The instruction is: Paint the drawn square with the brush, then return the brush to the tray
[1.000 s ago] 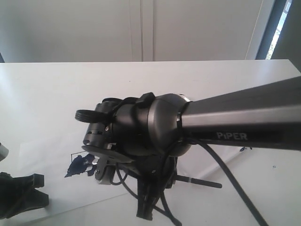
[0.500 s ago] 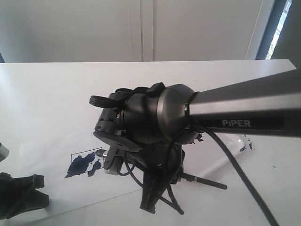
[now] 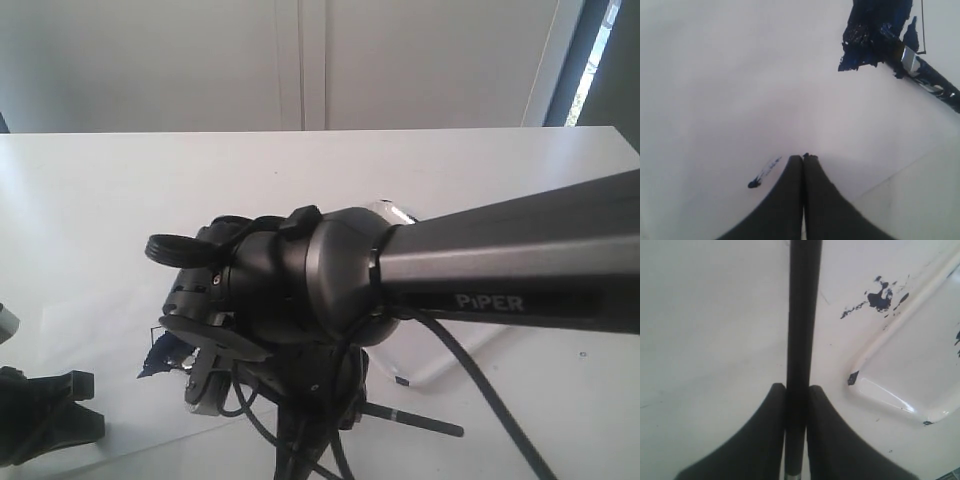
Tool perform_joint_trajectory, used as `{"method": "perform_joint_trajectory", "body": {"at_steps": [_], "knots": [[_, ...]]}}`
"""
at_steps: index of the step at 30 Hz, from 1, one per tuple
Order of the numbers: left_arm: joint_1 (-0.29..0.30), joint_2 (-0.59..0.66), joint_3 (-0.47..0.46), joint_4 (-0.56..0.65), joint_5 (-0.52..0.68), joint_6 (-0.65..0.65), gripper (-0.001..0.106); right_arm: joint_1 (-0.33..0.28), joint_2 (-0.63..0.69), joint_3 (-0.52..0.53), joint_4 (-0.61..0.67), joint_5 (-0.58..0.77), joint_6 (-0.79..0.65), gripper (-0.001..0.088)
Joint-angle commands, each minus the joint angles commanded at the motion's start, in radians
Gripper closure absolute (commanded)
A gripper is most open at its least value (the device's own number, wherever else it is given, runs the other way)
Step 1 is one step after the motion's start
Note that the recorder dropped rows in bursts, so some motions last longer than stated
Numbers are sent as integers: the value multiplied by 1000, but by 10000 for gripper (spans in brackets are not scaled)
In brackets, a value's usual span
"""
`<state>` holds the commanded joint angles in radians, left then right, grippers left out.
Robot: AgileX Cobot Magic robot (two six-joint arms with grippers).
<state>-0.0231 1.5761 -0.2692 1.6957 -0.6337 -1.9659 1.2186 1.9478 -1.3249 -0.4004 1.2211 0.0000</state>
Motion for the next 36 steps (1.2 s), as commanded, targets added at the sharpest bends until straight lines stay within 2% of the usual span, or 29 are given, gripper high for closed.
{"method": "perform_joint_trajectory", "body": {"at_steps": [5,15,19,23,26,36], "knots": [[0,0,0,11,-2,-2,1053,-9,0,0,-87,0,22,868],[0,0,0,11,-4,-7,1053,-68,0,0,-115,0,31,868],[0,0,0,11,-4,-7,1053,-73,0,0,-100,0,31,868],[0,0,0,11,-4,-7,1053,-73,0,0,-24,0,15,868],[0,0,0,11,-4,-7,1053,-62,0,0,18,0,0,868],[0,0,0,11,-6,-11,1053,7,0,0,26,0,-26,868]]}}
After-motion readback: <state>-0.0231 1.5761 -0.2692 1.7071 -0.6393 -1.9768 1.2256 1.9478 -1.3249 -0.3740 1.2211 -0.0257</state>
